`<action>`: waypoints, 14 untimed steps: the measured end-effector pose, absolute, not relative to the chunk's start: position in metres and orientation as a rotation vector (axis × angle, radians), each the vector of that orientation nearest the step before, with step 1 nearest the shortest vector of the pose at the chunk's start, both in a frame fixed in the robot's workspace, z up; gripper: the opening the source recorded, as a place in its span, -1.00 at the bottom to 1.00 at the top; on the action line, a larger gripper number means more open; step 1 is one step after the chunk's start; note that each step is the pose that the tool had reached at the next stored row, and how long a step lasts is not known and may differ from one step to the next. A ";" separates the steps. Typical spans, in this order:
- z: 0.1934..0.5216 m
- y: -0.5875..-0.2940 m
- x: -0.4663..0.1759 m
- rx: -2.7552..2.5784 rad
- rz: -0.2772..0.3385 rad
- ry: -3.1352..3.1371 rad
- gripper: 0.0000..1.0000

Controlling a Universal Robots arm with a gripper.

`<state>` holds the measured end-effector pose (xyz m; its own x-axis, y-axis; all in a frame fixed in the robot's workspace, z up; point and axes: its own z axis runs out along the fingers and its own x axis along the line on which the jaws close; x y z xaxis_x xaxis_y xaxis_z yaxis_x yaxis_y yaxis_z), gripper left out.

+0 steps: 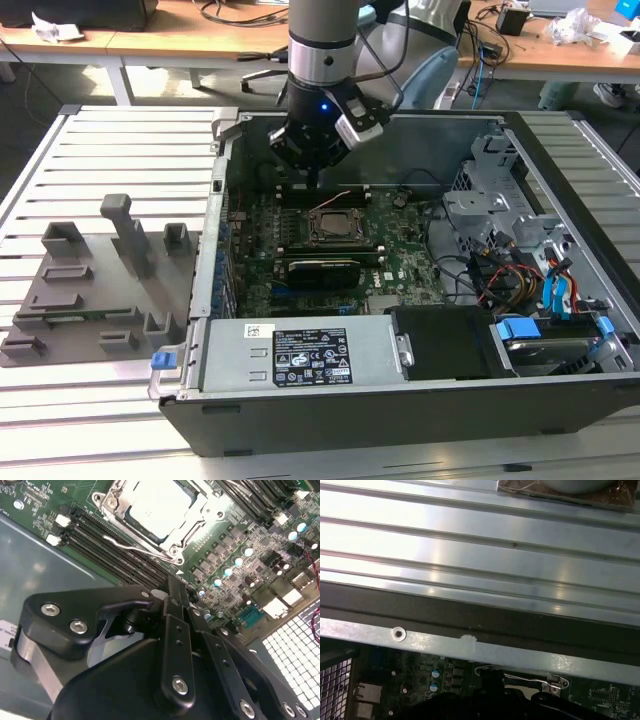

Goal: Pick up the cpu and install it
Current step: 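Install the first cpu locking lever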

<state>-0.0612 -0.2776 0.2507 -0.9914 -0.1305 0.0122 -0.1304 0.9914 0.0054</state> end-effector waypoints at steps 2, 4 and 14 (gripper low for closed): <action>0.249 -0.279 -0.061 0.170 -0.008 -3.125 -0.79; 0.248 -0.279 -0.061 0.133 -0.008 -3.126 -0.79; 0.240 -0.289 -0.057 0.100 -0.123 -3.127 -0.79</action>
<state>-0.0570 -0.2890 0.2403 -0.9979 -0.0642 0.0081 -0.0634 0.9949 0.0788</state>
